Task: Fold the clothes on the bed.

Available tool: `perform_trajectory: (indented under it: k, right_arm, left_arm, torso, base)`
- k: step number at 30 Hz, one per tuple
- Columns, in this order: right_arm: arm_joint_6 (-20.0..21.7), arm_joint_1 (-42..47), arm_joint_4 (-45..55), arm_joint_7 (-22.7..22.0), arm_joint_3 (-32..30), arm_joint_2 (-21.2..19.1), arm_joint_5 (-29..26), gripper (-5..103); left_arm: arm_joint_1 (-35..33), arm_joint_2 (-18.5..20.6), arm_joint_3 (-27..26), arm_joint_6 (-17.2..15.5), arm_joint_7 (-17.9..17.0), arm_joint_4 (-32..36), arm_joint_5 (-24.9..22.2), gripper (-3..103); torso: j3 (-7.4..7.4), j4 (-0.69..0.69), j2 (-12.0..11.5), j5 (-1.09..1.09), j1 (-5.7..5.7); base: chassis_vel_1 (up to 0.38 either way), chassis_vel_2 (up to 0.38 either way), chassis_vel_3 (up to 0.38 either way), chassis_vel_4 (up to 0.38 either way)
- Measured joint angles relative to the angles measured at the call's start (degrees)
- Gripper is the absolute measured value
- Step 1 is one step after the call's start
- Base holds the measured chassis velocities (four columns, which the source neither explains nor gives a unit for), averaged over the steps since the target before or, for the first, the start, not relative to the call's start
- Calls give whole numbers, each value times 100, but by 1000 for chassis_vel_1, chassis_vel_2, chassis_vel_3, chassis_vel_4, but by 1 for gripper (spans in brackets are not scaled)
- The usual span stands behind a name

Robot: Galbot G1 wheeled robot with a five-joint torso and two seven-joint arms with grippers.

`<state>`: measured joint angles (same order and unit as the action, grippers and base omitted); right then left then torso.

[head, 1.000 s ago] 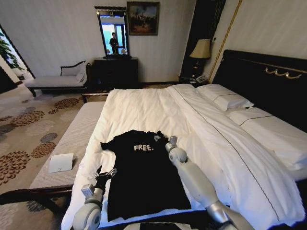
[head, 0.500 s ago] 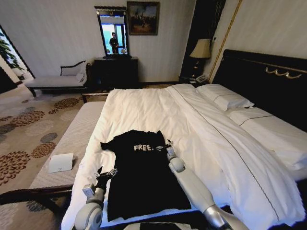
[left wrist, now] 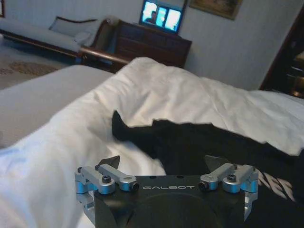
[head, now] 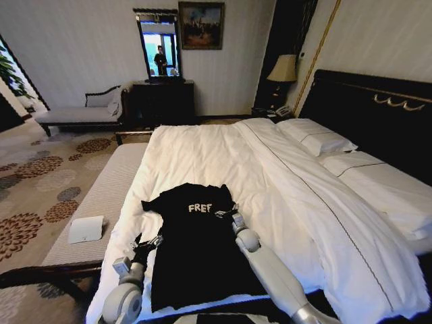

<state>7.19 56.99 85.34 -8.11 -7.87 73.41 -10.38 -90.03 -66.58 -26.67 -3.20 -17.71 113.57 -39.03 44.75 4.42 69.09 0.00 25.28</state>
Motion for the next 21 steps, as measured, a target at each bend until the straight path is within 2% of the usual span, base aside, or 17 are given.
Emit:
perform_trajectory:
  k: [8, 11, 21]
  right_arm:
    - [35, 860, 756, -37, -766, -169, -35, 100]
    - [35, 1282, 1064, 7, -1070, -218, -20, 100]
    - [48, 1864, 1507, 27, -1510, -318, -5, 100]
  left_arm:
    - [599, 77, 51, -111, -142, -279, -418, 100]
    - [994, 120, 115, -183, -215, -633, -673, 100]
    - [2256, 234, 230, -338, -197, -1771, -1339, 100]
  torso:
    - [0, 0, 0, 1, 0]
    - [0, 1, 0, -1, 0]
    - [1, 1, 0, 0, 0]
  base:
    - [0, 0, 0, 0]
    - [0, 0, 0, 0]
    - [0, 0, 0, 0]
